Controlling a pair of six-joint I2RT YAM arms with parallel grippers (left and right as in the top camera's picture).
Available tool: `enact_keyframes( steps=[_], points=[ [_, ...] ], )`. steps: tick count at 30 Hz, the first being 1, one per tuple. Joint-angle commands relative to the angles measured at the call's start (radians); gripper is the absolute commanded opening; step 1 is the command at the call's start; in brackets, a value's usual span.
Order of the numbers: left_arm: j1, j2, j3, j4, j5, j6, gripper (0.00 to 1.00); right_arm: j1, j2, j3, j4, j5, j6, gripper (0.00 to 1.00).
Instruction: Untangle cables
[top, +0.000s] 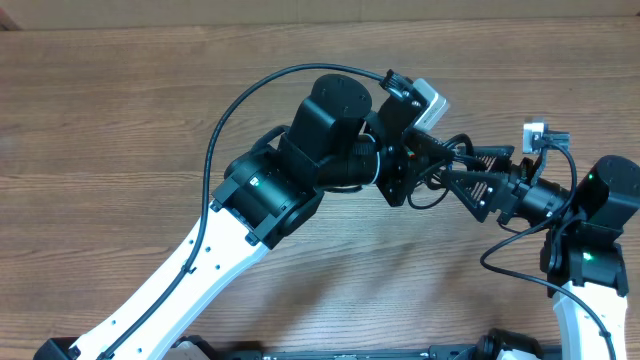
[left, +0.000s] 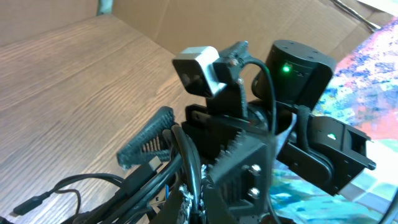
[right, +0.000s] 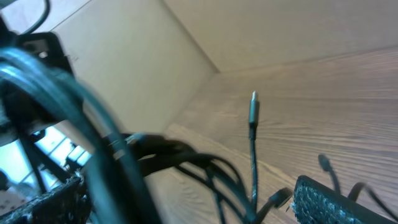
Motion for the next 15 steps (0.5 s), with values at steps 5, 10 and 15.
enact_keyframes(
  steps=[5,10,15],
  points=[
    [0.005,-0.022,0.022,0.01,0.093,-0.006,0.04,-0.002,-0.004,0.005,0.002,0.116,0.01,1.0],
    [0.005,-0.023,0.022,0.022,0.111,-0.006,0.04,-0.002,-0.004,0.005,-0.026,0.187,0.01,1.0],
    [0.005,-0.023,0.022,0.032,0.114,-0.006,0.04,-0.002,-0.004,0.005,-0.091,0.247,-0.01,1.0]
  ],
)
